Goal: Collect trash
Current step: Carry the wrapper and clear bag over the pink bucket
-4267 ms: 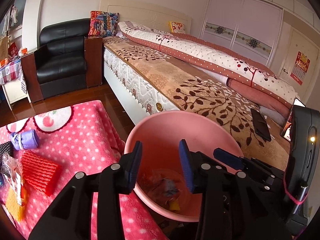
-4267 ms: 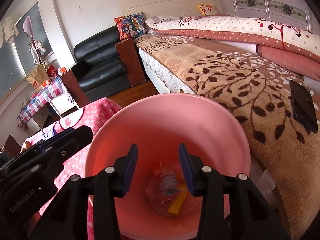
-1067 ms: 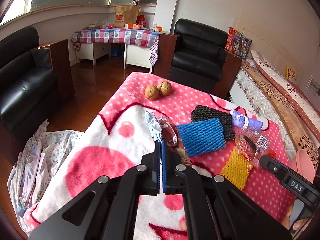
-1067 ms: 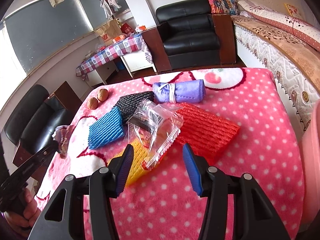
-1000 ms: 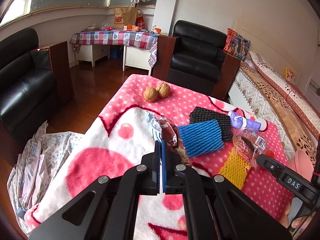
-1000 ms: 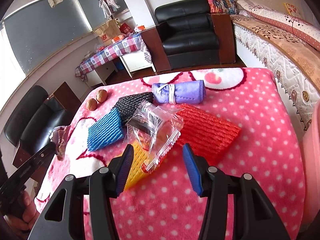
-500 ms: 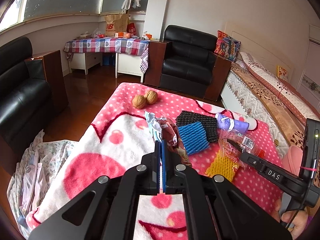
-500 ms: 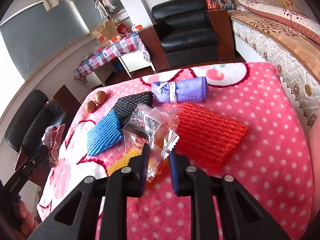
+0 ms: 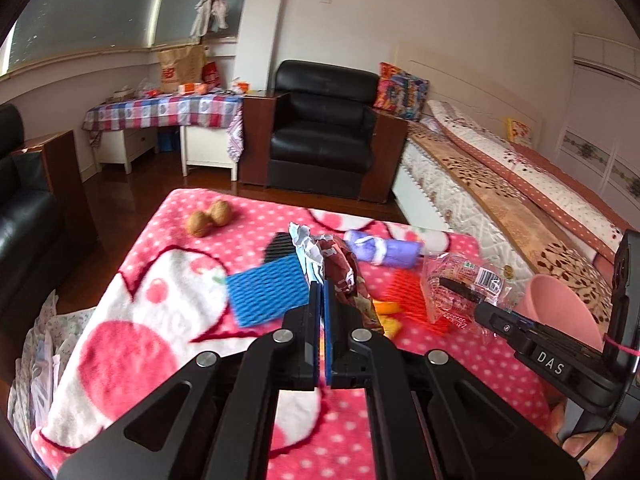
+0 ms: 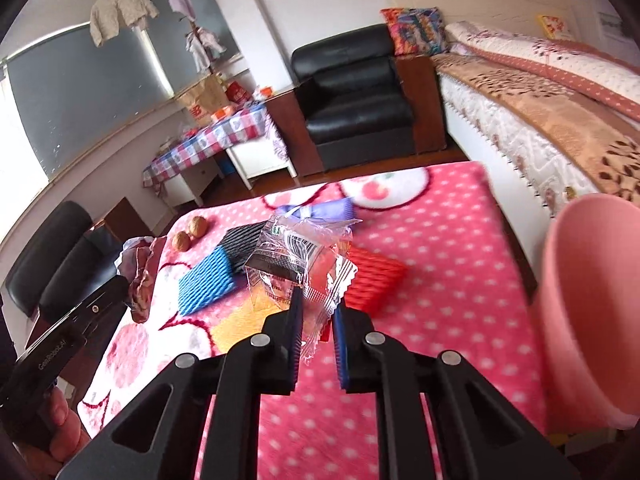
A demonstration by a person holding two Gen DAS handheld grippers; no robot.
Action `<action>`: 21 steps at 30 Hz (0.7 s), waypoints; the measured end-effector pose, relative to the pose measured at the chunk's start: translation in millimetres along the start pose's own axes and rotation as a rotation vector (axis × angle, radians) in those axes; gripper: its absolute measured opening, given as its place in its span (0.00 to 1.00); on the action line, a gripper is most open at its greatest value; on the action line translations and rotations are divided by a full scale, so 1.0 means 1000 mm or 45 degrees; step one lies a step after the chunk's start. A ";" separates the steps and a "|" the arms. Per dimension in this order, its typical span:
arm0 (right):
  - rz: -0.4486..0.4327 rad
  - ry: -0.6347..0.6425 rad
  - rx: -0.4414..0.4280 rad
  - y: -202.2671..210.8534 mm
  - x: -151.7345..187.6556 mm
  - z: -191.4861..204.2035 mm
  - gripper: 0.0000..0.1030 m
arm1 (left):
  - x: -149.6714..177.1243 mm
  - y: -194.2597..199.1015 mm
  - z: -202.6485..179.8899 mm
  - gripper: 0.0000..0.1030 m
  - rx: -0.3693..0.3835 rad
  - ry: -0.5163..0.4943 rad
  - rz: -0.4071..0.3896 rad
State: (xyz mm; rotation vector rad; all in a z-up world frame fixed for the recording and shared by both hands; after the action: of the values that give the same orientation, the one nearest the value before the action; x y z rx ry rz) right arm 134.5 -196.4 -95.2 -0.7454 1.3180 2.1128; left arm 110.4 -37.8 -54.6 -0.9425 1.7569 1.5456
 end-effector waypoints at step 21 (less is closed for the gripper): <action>-0.199 -0.176 0.286 0.090 -0.023 -0.134 0.13 | -0.007 -0.020 -0.176 0.01 0.377 -0.180 -0.017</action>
State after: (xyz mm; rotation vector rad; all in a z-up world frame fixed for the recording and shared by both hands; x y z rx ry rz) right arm 111.5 -356.5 -73.0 -0.5772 1.3478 1.8230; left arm 133.0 -212.6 -37.0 -0.6802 1.8101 1.2654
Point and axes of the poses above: each gripper's, at about its wrist camera, not at the fingertips, and y roughly against the way its jaws point, z to its left, x to its underside, the point moved 10 cm from there along -y, roughly the way its jaws point, and after that the axes turned 1 degree about -y, right-handed, at the moved point
